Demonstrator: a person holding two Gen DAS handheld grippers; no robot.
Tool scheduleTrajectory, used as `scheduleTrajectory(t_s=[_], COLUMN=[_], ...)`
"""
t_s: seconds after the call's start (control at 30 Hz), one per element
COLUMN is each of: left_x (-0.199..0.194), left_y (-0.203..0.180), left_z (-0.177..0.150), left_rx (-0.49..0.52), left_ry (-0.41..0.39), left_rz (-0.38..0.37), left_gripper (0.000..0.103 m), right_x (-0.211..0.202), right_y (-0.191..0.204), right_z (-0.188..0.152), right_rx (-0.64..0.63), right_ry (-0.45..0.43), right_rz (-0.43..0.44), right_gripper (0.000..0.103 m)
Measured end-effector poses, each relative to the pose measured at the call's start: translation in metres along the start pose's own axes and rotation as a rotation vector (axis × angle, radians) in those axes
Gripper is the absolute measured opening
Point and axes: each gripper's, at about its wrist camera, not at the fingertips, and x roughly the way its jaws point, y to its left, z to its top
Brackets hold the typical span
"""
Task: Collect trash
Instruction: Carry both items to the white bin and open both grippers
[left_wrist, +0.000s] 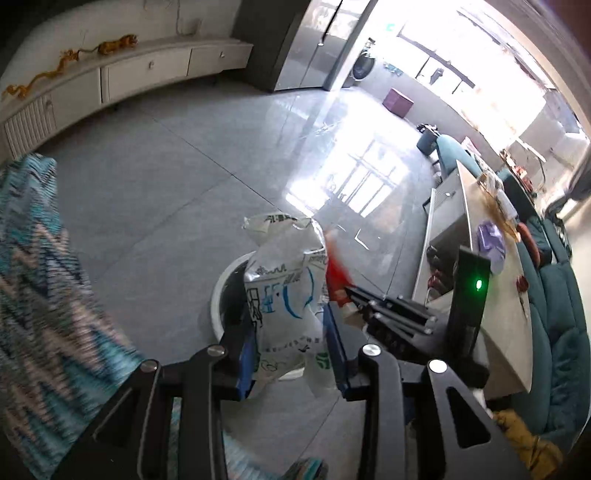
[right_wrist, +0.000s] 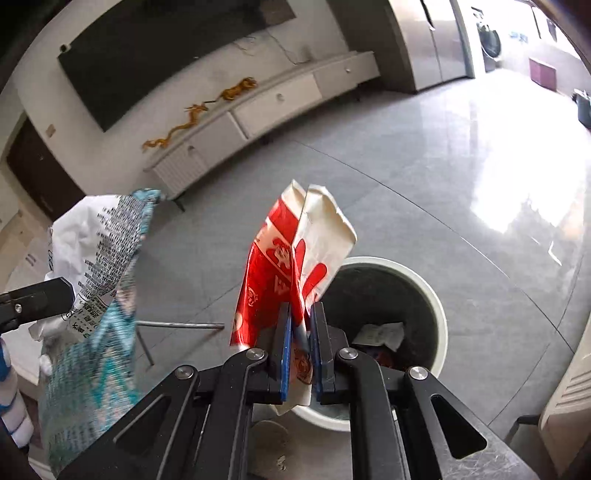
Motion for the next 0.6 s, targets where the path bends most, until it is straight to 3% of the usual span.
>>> scheduleTrajectory(t_s=[0.07, 0.2, 0.43, 0.6], left_x=[0.02, 0.04, 0.022, -0.027], left_y=[-0.004, -0.008, -0.013, -0.011], left_z=[0.006, 0.009, -0.004, -0.011], left_rx=[-0.015, -0.06, -0.023, -0.005], left_ry=[0.011, 0.046, 0.028, -0.104], left_rz=[0.007, -0.034, -0.048, 0.004], left_gripper=[0.042, 0.049, 0.051, 0.051], right_x=[0.009, 0.015, -0.006, -0.038], right_y=[-0.01, -0.028, -0.027, -0.004], right_z=[0.001, 0.001, 0.003, 0.007], right_rx=[0.019, 0.071, 0.068, 0.047], right_ry=[0.001, 0.005, -0.017, -0.077], right_rz=[-0.034, -0.077, -0.111, -0.101], right_gripper=[0.013, 0.038, 0.038, 0.038])
